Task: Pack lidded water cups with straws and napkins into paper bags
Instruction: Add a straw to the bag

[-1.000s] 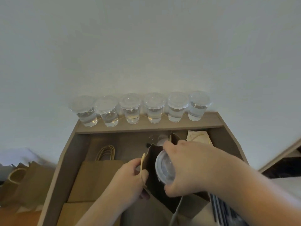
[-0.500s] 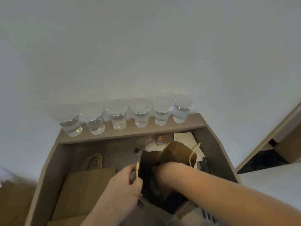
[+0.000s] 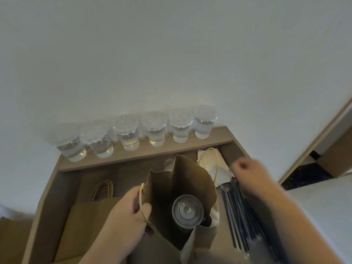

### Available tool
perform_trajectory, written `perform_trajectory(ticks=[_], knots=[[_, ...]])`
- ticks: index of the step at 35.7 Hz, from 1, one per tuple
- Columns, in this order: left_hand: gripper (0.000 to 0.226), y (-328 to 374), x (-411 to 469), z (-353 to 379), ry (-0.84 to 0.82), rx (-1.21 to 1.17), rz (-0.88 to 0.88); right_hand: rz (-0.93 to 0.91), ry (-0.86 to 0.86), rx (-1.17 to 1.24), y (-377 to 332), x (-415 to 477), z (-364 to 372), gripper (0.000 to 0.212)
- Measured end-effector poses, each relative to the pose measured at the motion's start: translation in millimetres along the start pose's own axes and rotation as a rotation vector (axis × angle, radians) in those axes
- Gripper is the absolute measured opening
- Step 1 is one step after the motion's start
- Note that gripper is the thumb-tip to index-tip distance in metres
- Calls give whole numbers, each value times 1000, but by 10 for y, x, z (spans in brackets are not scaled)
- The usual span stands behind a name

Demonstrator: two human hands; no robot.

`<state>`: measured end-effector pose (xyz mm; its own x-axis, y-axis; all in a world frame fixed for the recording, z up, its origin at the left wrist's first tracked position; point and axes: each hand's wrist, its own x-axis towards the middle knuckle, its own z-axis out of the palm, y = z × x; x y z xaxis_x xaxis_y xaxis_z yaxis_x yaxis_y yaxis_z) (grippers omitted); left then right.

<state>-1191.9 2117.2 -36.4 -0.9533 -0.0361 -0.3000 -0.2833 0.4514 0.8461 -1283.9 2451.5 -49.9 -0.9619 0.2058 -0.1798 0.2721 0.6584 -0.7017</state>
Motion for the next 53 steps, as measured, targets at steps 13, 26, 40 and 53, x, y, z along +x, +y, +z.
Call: perform_trajectory(ticks=[13,26,40,53], knots=[[66,33,78,51,4,32,76,249,-280,-515,1086,-36,1077,17],[28,-14,68,40,-5,18,-16,-176,109,2,-50,-372,-209,27],[36,21,72,49,9,60,-13,-802,-13,-194,-1024,-659,-105,12],[38,-91,174,2,8,32,-59,-637,514,422,-759,113,-256,30]])
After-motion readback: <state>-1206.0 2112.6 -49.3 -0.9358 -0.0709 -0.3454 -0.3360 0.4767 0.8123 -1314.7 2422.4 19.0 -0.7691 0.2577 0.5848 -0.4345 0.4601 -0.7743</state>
